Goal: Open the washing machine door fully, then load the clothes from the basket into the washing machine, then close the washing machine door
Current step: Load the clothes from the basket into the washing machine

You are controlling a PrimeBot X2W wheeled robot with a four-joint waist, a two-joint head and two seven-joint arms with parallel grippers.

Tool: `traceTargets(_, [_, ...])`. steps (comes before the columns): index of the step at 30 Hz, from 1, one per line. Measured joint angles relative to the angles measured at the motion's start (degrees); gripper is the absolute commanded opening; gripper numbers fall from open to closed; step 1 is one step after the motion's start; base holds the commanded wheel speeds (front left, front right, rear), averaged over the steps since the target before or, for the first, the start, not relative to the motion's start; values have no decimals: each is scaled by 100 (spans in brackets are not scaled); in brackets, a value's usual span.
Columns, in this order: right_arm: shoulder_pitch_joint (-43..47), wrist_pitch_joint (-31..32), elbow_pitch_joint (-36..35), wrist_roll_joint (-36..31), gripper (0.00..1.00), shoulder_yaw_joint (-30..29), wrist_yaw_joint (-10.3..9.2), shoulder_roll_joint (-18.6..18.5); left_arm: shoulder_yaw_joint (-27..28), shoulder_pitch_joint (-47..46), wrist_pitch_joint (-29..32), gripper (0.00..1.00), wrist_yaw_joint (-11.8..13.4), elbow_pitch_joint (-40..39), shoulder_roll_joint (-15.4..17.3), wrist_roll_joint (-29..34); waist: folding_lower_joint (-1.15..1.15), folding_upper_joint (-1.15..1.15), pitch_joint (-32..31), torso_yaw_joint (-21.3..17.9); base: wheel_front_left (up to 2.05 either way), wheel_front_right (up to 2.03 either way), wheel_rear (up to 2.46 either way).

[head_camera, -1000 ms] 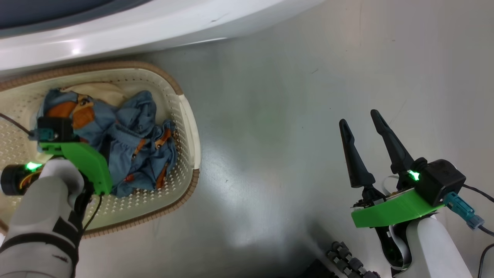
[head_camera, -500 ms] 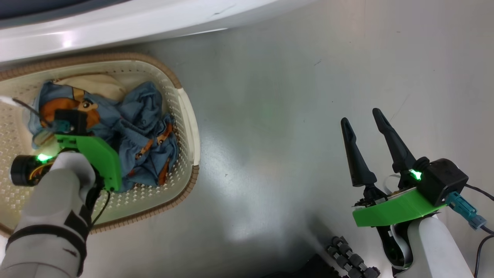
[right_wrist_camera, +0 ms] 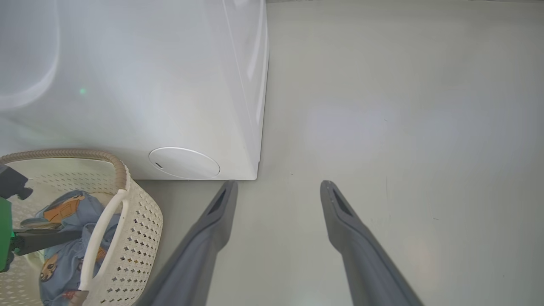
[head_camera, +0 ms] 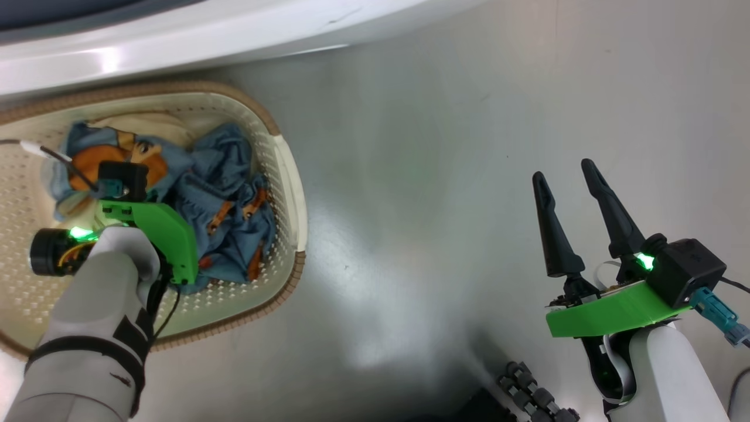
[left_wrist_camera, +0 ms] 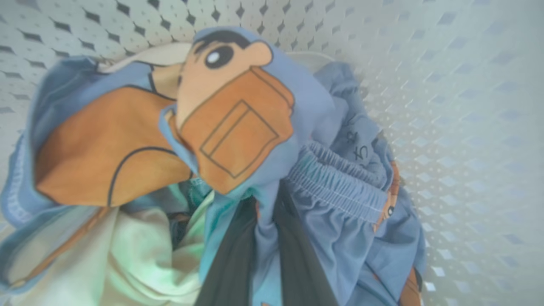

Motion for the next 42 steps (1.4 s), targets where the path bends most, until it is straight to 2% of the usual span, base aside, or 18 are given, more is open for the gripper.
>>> traceTargets(6, [1,0,79,11,100,-133,1,0,137,184,-637,0,10,-65,-99,-230,0,0,-282,101,0,0,0])
traceTargets(11, [3,0,180,18,100,-180,0,-1,186,793,-769,0,120,-392,-145,-266,0,0,-650,226,0,0,0])
traceTargets(18, [168,0,310,12,100,-330,0,-2,579,2102,-782,0,487,-2171,-145,-314,-1,0,-1433,458,0,0,0])
traceTargets(27, [790,0,482,-102,100,-347,0,-1,898,3759,-794,0,799,-3713,-261,-152,-1,0,-2511,697,0,0,0])
traceTargets(35, [1423,0,569,-220,100,-424,0,1,1270,5070,-794,0,978,-4933,-299,45,-1,0,-3511,859,0,0,0])
traceTargets(42, [1939,0,584,-261,100,-538,0,4,1419,5959,-794,0,1026,-5696,-323,145,-1,0,-4328,981,0,0,0])
